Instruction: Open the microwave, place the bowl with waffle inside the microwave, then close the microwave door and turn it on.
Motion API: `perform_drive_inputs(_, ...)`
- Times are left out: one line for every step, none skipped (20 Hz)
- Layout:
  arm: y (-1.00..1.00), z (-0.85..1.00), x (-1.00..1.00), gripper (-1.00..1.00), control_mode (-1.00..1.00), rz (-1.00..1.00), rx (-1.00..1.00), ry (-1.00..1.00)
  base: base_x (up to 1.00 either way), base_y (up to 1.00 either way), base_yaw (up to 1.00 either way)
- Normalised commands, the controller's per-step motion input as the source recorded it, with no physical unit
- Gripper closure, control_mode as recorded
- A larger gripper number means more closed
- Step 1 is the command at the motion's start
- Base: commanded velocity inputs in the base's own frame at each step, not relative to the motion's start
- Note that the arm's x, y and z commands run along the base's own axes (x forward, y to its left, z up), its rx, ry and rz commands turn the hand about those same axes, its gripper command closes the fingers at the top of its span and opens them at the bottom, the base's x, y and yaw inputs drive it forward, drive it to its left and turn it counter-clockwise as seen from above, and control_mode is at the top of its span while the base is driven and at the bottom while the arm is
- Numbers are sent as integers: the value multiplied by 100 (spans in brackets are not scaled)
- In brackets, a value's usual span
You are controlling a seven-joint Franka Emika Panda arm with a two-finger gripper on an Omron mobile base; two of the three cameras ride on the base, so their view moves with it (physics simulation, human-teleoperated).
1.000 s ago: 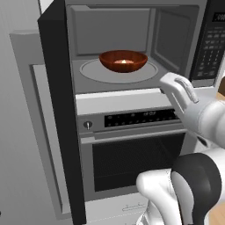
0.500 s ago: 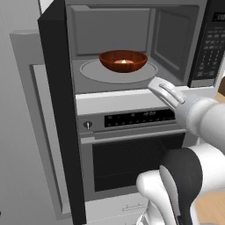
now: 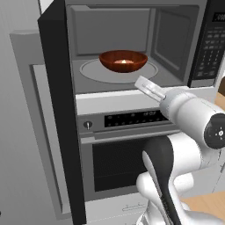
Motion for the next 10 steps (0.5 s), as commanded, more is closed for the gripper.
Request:
perform_drive_inputs(0,-56,36,-100,-100,0,-15,-25,0,0,0)
perform_drive_inputs(0,-57,31,-100,-100,0,-15,-25,0,0,0)
perform_drive_inputs(0,-58,30,-100,-100,0,-17,-25,0,0,0)
perform_drive_inputs(1,-59,31,-100,-100,0,-19,-25,0,0,0)
perform_drive_inputs(6,-61,21,-100,-100,0,-21,-27,0,0,0)
perform_drive_inputs(3,-60,22,-100,-100,0,-19,-27,0,0,0)
perform_drive_inputs(1,-59,26,-100,-100,0,-18,-27,0,0,0)
perform_drive_inputs(0,-60,28,-100,-100,0,-17,-26,0,0,0)
perform_drive_inputs(0,-61,27,-100,-100,0,-15,-26,0,0,0)
perform_drive_inputs(0,-64,27,-100,-100,0,-15,-24,0,0,0)
